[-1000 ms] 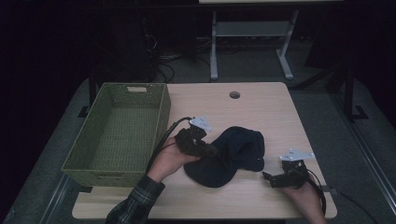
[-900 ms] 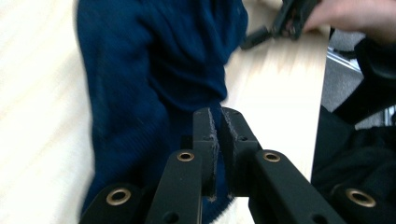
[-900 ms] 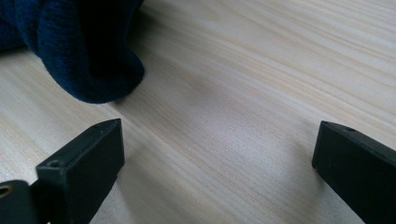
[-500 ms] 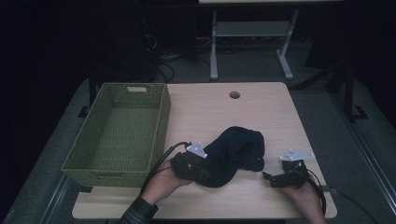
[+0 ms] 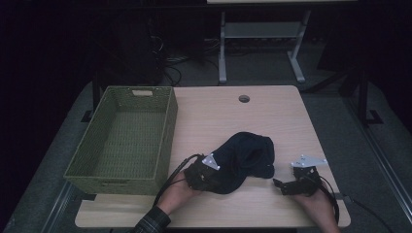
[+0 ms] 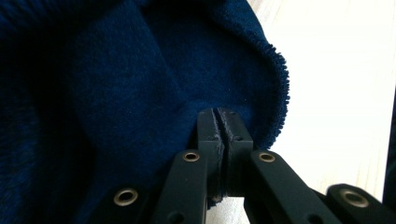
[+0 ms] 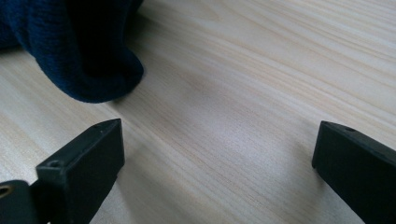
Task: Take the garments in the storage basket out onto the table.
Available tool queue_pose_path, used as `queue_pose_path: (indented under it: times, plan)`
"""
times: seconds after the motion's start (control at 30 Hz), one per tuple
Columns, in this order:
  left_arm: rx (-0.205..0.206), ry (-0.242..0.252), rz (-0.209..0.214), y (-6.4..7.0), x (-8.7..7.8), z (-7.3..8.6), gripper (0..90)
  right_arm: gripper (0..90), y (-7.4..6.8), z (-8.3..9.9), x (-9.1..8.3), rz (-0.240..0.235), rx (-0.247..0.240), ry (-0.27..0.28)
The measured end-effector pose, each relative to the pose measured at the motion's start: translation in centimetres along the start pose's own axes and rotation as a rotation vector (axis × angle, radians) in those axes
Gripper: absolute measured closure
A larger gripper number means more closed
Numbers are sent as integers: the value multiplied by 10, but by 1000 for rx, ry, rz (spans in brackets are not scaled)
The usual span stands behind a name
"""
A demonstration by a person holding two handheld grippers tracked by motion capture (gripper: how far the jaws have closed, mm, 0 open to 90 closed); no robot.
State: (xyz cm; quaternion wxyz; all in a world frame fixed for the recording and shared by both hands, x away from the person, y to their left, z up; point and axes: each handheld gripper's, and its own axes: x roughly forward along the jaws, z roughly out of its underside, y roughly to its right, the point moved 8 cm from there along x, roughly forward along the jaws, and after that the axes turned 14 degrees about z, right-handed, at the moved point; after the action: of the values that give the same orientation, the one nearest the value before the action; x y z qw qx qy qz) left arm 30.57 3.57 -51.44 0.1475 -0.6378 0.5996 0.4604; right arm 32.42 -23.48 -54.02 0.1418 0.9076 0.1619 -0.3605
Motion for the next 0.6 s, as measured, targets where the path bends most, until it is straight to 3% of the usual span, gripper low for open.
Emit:
queue_pose_path:
  times: [0.3,0.43,0.53,0.6]
  plan:
    - [10,4,19,-1,1,2,880,22,0,0,0,-1,0,-1]
    - [9,3,15,-1,1,2,880,144,2,0,-7,-24,-21,-10]
    - [5,3,14,-1,1,2,880,150,3,-2,-14,-35,-17,4]
    - [0,4,17,-1,1,2,880,157,1,-6,-24,-67,-7,28]
